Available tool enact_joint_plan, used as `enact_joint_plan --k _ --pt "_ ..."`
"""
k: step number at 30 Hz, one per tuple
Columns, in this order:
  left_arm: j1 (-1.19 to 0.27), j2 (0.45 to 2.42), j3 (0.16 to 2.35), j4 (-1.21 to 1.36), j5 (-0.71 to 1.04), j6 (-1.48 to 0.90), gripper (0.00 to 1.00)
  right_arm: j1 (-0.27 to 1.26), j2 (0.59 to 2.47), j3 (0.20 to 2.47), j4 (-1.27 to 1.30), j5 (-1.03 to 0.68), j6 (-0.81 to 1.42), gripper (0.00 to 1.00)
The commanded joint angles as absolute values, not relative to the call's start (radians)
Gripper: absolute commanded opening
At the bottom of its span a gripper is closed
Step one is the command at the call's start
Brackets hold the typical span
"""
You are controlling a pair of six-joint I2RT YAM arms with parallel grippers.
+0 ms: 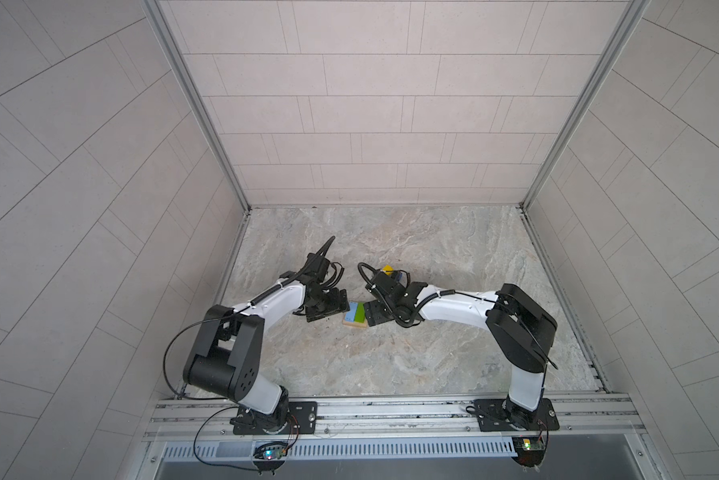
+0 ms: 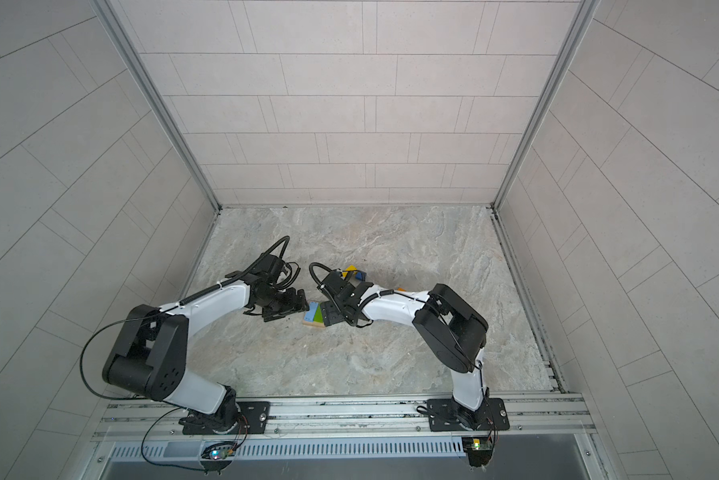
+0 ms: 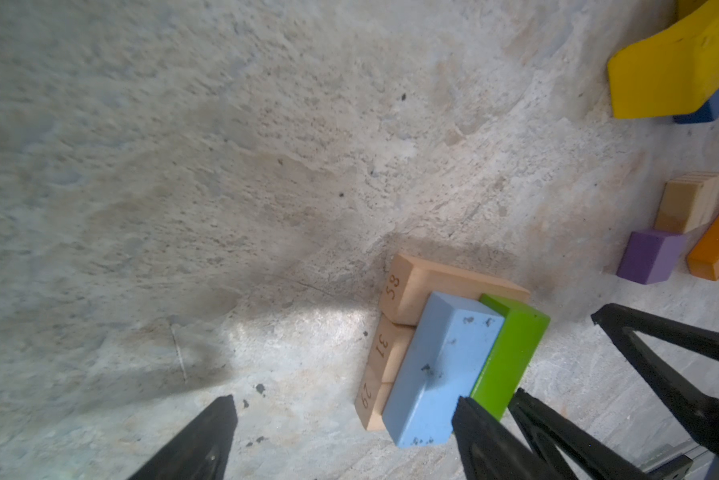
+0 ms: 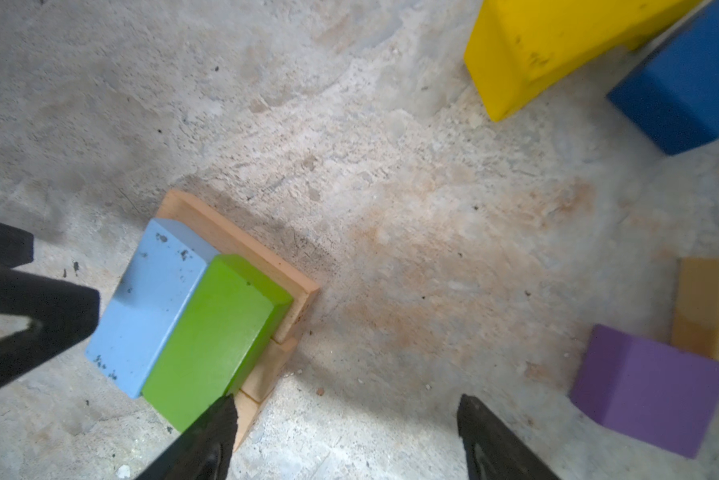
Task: Build the wood block tower
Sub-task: 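Raise both grippers away from the stack toward the loose blocks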
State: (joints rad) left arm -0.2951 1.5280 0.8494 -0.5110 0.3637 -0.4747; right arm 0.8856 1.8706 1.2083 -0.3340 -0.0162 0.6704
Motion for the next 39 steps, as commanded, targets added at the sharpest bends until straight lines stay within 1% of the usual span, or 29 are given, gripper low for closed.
enact_joint_plan --k 1,12,18,24,30,34,39 --pt "-0.3 1.503 0.866 -0.54 0.333 -0.475 0.89 0.885 1.814 1.212 -0.365 0.013 0.674 0.84" --pt "-0.296 1.456 0.855 -0.583 0.26 -0.497 0.9 0.846 1.768 1.19 -0.382 0.029 0.664 0.85" --pt "-0.297 1.454 0.851 -0.581 0.289 -0.501 0.9 0.803 1.726 1.176 -0.402 0.041 0.652 0.85" --pt "-0.299 1.414 0.9 -0.615 0.369 -0.46 0.9 0.747 1.673 1.167 -0.44 0.042 0.615 0.85" --pt "-0.299 1.37 0.988 -0.718 0.406 -0.379 0.9 0.67 1.649 1.194 -0.474 0.0 0.515 0.85" --pt "-0.299 1.342 1.037 -0.793 0.413 -0.298 0.9 0.623 1.659 1.254 -0.511 -0.04 0.419 0.85" --pt "-0.298 1.307 1.017 -0.769 0.456 -0.276 0.9 0.583 1.709 1.336 -0.541 -0.09 0.343 0.85"
